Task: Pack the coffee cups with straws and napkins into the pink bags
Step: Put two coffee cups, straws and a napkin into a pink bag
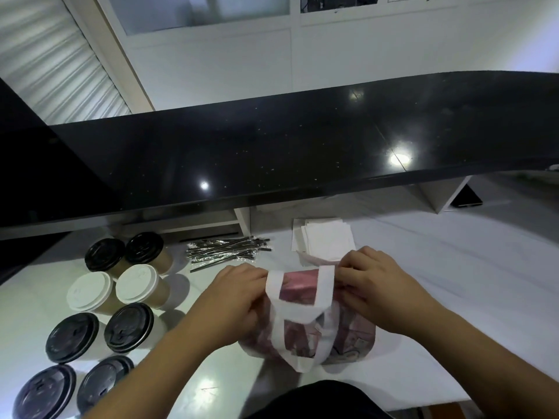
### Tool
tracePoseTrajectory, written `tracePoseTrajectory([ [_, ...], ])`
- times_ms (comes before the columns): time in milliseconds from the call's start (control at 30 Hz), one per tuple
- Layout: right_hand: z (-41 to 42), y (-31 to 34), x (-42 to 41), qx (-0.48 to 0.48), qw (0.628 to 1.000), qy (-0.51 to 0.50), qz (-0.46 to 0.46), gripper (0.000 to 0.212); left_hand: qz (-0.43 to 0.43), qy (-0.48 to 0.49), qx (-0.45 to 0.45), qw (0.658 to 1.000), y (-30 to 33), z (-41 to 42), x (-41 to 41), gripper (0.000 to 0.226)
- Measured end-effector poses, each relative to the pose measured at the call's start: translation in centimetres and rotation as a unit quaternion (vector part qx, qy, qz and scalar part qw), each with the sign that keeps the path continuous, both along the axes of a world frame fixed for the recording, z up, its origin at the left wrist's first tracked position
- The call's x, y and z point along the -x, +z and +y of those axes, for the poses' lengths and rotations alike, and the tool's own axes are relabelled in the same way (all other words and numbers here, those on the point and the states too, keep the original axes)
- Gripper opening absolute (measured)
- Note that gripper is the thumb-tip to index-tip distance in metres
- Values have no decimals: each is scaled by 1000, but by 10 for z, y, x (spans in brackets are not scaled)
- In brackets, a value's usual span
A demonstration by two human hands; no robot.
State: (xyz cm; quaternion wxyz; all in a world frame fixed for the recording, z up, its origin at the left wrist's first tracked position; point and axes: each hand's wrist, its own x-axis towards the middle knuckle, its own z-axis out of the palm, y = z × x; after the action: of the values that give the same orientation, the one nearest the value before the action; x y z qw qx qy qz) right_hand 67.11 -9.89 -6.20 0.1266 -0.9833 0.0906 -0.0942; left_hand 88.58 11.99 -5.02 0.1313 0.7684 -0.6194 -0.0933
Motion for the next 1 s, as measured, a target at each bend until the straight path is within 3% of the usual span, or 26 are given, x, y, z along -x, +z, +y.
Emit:
tracePoseTrajectory([
  [67,4,4,-6,9,1000,12,9,18,-25,14,-23,999,1,-12,4,29],
  [300,12,14,-5,19,999,9,-24,13,-150,-38,23,988,5,-51,34,30],
  [700,0,19,28,18,999,-44,-23,19,-96,-4,61,993,0,-32,13,13],
  [867,-7,24,41,-2,999,-44,-10,15,13,71,-4,997,-1,5,-24,13],
  [1000,-7,24,39,-20,999,-44,11,16,45,95,16,994,1,11,-29,15],
])
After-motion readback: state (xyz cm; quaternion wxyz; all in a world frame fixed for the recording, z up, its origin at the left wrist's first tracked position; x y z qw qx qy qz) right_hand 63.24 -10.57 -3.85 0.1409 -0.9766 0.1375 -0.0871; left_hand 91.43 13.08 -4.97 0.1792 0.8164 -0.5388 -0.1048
